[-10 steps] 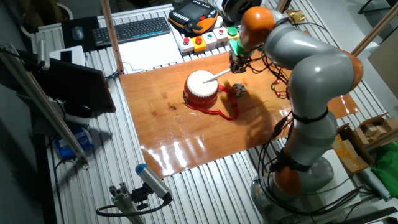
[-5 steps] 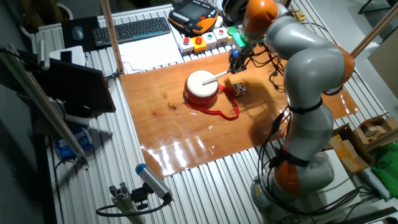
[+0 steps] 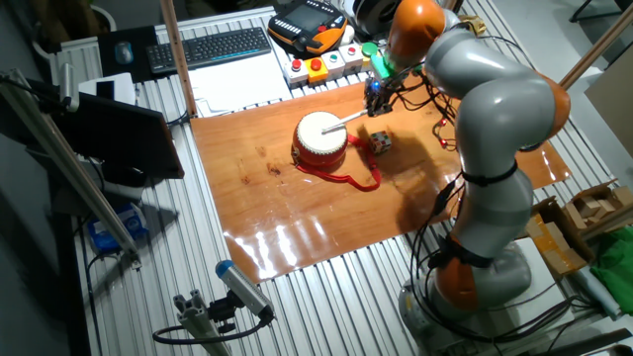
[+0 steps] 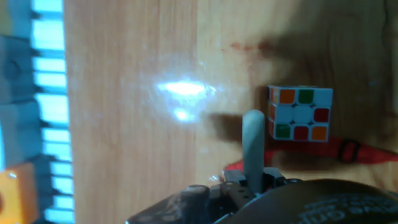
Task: Play the drum
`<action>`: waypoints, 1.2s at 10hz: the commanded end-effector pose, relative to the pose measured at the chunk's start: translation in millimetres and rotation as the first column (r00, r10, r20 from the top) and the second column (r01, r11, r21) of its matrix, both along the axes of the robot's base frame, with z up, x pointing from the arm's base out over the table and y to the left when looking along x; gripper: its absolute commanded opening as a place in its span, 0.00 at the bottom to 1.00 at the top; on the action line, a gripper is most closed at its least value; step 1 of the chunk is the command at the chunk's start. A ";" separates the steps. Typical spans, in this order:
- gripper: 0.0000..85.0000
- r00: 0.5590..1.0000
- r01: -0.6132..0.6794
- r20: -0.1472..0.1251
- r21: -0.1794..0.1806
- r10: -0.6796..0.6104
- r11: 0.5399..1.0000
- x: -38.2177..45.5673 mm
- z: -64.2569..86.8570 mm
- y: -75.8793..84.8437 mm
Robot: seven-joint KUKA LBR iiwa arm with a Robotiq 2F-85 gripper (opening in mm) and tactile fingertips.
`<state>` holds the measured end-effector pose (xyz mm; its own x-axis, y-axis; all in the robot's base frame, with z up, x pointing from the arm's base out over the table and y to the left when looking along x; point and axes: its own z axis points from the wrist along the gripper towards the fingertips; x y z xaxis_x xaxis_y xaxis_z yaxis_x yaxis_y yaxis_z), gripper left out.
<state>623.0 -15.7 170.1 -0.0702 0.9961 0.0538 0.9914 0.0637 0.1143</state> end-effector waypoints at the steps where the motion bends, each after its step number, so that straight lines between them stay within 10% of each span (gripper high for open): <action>1: 0.01 0.999 0.009 0.031 -0.051 -0.007 0.999 0.8 1.8 0.1; 4: 0.01 1.000 0.007 0.014 -0.059 -0.006 0.998 1.6 0.6 0.5; 5: 0.01 0.997 -0.016 -0.075 -0.022 0.014 1.000 2.1 1.4 0.9; 8: 0.01 0.988 0.011 -0.157 0.062 -0.001 0.998 2.6 3.9 3.7; 12: 0.01 0.985 0.041 -0.169 0.036 -0.035 0.999 2.9 3.3 3.7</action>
<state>626.0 -12.3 173.5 -0.0145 0.9954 0.0951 0.9985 0.0195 -0.0516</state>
